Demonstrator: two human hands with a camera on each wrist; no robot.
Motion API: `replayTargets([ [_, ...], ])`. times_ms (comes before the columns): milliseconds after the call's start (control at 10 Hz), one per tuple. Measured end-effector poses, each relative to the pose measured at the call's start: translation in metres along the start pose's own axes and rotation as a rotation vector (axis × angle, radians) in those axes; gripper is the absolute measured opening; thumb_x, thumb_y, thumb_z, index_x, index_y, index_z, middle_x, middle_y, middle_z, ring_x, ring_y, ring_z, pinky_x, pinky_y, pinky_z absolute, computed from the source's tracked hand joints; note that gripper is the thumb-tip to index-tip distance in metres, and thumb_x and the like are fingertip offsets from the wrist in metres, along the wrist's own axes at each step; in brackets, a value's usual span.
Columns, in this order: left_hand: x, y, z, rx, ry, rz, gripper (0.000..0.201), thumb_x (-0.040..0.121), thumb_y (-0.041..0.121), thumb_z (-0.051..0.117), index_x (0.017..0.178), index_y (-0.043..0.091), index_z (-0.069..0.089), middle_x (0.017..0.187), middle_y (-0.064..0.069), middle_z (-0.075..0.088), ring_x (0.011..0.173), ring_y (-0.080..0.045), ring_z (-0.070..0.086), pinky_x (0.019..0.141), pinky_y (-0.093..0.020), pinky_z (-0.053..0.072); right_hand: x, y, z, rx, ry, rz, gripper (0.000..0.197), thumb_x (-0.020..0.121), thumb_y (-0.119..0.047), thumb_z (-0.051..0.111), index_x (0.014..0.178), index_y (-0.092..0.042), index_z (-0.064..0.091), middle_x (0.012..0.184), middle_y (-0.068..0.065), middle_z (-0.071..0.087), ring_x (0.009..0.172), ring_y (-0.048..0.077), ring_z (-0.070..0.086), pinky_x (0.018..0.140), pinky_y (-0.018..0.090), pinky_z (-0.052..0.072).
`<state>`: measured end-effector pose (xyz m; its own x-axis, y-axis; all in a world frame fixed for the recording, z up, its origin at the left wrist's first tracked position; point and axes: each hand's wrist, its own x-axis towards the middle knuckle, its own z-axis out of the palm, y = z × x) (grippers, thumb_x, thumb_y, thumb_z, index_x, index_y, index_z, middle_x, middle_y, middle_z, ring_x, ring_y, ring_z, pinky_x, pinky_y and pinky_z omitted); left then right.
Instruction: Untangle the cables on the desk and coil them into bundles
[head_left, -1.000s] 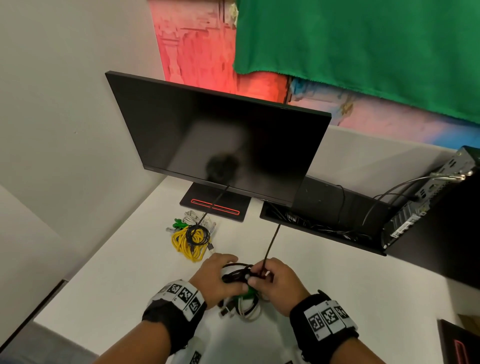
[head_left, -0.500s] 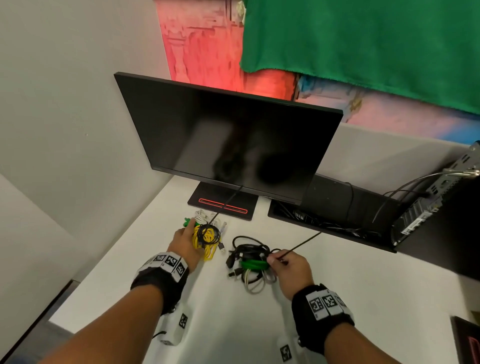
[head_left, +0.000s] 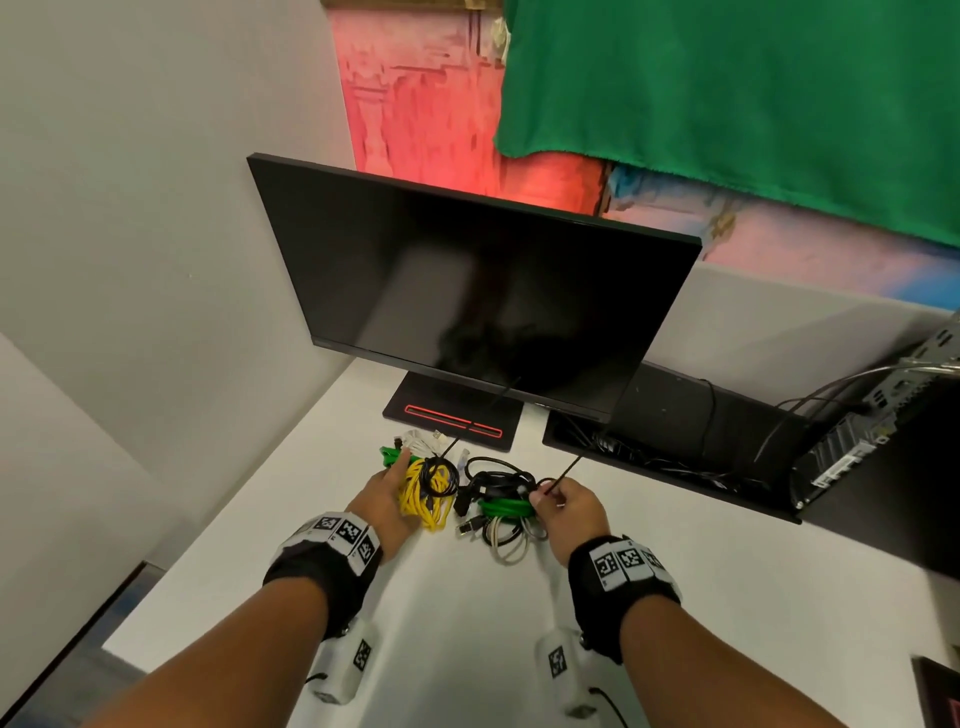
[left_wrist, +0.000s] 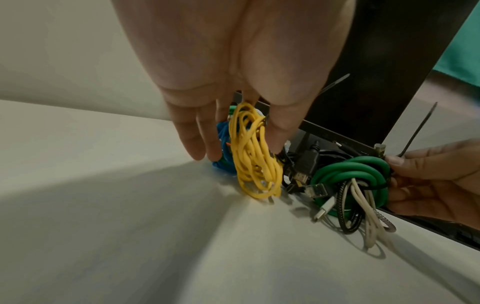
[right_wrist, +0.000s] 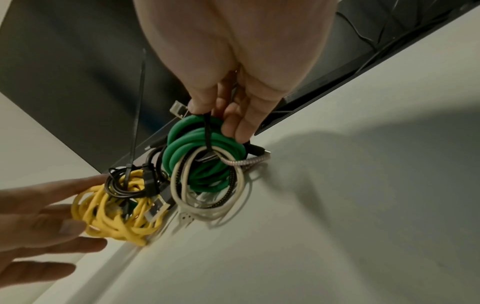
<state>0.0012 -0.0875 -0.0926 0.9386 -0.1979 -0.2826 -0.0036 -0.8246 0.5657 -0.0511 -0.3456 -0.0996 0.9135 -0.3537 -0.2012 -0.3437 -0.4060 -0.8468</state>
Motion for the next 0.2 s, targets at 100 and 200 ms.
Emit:
replayTargets([
  [100, 0.0, 0.003, -0.011, -0.003, -0.019, 0.045, 0.1, 0.086, 0.034, 0.068, 0.155, 0.028, -0.004, 0.143, -0.006, 0.046, 0.128, -0.023, 0.049, 0.109, -0.036, 0.038, 0.001, -0.002, -0.002, -0.026, -0.012, 0.006, 0.02, 0.093, -0.033, 0.066, 0.078, -0.023, 0.057, 0.076, -0.003, 0.064, 0.071, 0.012, 0.059, 0.06, 0.022, 0.039],
  [200, -0.007, -0.005, -0.011, -0.079, 0.048, 0.07, 0.105, 0.085, 0.035, 0.067, 0.153, 0.029, -0.013, 0.15, -0.005, 0.037, 0.132, -0.021, 0.044, 0.11, -0.032, 0.035, -0.01, 0.007, -0.002, 0.002, 0.002, 0.026, 0.018, 0.09, -0.034, 0.071, 0.084, -0.024, 0.058, 0.077, -0.004, 0.063, 0.072, 0.014, 0.058, 0.063, 0.024, 0.042],
])
